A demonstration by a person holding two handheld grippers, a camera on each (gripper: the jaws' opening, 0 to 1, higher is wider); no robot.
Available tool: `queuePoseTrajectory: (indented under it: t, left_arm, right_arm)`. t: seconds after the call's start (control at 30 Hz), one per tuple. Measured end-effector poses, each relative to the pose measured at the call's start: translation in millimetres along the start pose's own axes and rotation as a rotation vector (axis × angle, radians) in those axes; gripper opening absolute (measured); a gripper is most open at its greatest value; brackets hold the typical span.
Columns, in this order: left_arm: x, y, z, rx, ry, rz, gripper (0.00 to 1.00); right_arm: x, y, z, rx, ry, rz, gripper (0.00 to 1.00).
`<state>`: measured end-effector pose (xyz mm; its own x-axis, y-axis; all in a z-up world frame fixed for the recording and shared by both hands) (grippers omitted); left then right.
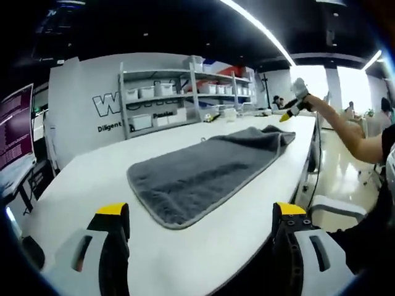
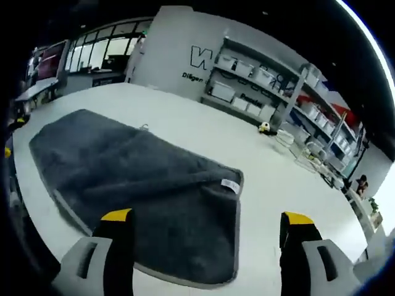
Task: Open the folded towel by lifting each exposed corner and separating the folded layers until the towel lies flat within the target outline without major curled edges
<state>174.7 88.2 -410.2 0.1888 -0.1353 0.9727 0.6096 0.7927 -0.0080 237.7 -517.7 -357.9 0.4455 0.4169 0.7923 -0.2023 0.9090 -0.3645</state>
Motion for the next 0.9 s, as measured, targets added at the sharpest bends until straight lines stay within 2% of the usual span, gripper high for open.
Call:
queuePoseTrajectory:
  t: [0.1, 0.23, 0.33, 0.37, 0.43, 0.6, 0.73, 0.9]
  left_arm:
    - [0.1, 5.4, -4, -0.006, -0.008, 0.024, 0.94]
    - [1.2, 12.5, -15, 0.008, 0.017, 0.05, 0.95]
    - [4.6, 15.0, -22, -0.004, 0.018, 0.07, 0.94]
    - [6.1, 15.0, -24, 0.009, 0.029, 0.066, 0.94]
    - [9.8, 15.6, -30, 0.037, 0.07, -0.007, 0.94]
    - [24.5, 21.7, -47, 0.016, 0.07, 0.007, 0.9]
    - [36.8, 29.2, -63, 0.019, 0.101, -0.033, 0.84]
    - [44.9, 42.5, -88, 0.036, 0.122, -0.033, 0.78]
  right_arm:
    - [-11.5, 8, 7, 0.029, -0.02, -0.004, 0.99]
    - [-23.0, 21, 17, 0.049, -0.042, -0.002, 0.99]
    - [-28.8, 30, 20, 0.063, -0.059, 0.009, 0.99]
    - [-31.0, 33, 20, 0.077, -0.063, 0.019, 0.99]
    - [-34.3, 36, 19, 0.105, -0.064, 0.023, 0.99]
    - [-40.7, 47, 19, 0.143, -0.096, 0.017, 0.99]
    - [-43.3, 49, 16, 0.133, -0.092, 0.043, 0.97]
    - [-49.8, 47, 19, 0.132, -0.1, 0.03, 0.97]
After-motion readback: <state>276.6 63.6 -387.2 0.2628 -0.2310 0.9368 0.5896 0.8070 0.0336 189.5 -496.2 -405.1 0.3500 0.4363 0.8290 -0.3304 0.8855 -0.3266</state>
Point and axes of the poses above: the point that each gripper's makers call its tool centre point, and the gripper's own axes: z roughly backward along the fingers, y roughly to its left, x roughly out of its top, the point moved 10 cm from there along z, roughly backward along the fingers, and after that the axes turned 6 degrees about z, right-handed, at the moved point
